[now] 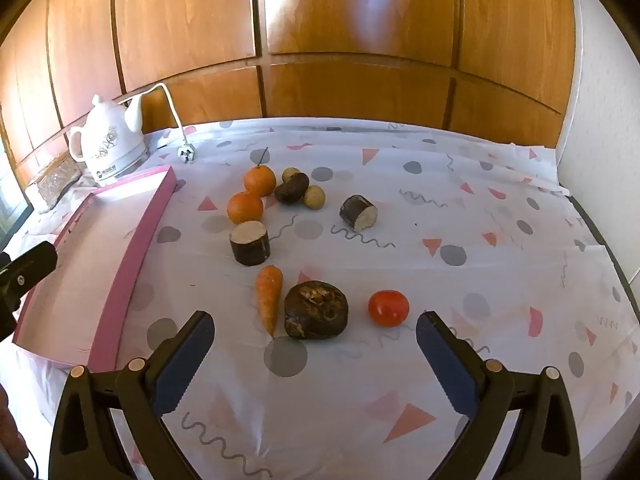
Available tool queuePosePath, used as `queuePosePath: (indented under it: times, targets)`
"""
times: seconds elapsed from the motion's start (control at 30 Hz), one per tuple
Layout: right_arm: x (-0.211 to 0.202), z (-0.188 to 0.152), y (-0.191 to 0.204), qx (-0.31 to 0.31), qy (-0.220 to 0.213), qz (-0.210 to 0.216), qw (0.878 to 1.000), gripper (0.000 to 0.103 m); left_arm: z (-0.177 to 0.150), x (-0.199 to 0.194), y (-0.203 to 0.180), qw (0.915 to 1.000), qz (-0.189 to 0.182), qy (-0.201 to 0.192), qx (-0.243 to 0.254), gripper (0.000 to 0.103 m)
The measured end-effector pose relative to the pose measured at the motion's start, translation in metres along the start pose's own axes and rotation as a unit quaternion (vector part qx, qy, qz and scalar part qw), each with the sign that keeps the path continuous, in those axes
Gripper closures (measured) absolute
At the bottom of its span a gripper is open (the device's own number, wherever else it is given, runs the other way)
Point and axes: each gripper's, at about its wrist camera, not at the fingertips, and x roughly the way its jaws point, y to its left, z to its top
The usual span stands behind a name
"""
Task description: Organize fruits
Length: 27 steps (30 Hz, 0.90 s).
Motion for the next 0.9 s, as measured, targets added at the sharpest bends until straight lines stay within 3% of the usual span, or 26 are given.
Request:
queuePosePath:
  times: [0.57, 0.9]
  targets:
    - [-0.008, 0.002, 0.008, -0.002, -0.003, -0.011, 1.000, 0.001, -0.005, 0.000, -0.005, 0.9997, -0.023, 0.009, 0.003, 0.000]
    - [-0.021, 0.006, 0.013, -0.022, -0.031, -0.016, 0.999, 0.001, -0.004, -0.004, -0.003, 0.9990, -0.045, 0.004, -0.005, 0.000]
